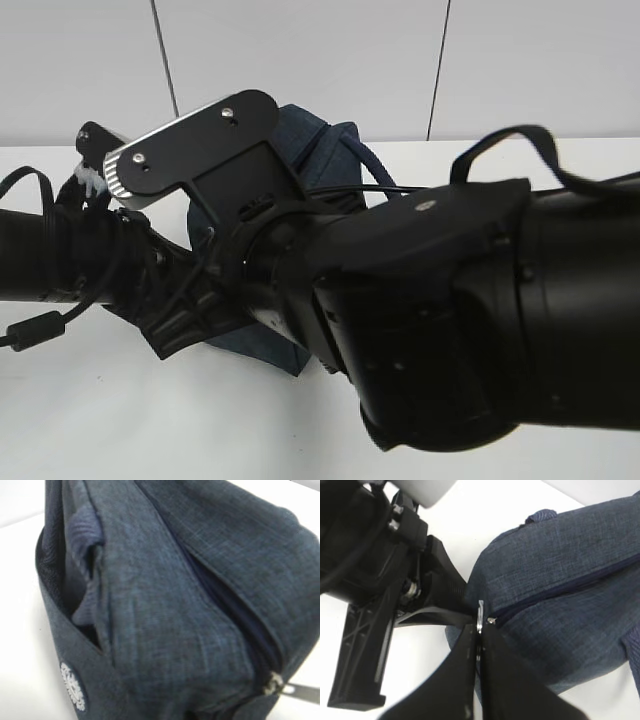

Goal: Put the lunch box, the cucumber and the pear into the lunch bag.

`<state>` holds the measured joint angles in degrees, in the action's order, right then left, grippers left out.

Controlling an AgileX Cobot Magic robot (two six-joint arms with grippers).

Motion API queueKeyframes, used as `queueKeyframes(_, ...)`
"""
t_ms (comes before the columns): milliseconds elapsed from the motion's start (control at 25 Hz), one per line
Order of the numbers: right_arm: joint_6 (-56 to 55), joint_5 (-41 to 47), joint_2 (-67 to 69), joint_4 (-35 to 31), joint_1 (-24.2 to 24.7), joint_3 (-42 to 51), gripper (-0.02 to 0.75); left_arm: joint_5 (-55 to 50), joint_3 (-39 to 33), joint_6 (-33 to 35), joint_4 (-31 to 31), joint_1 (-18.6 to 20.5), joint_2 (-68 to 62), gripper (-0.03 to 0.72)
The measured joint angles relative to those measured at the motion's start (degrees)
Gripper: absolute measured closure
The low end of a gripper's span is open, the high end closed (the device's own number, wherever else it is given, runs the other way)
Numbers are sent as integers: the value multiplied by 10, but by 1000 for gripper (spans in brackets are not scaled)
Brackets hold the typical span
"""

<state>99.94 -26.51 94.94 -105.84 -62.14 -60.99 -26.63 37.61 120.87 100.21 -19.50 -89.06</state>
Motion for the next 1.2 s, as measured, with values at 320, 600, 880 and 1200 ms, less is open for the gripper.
queueKeyframes(320,1,-5,0,-1,0,0,732,-10,-20,0,0,0,0,686)
queueKeyframes(600,1,-14,0,12,0,0,732,-17,-64,0,0,0,25,689)
queueKeyframes(880,1,-25,0,32,23,-36,732,-12,-73,0,0,0,46,690)
queueKeyframes(1200,1,18,0,42,103,-56,732,-14,-80,0,0,0,46,690)
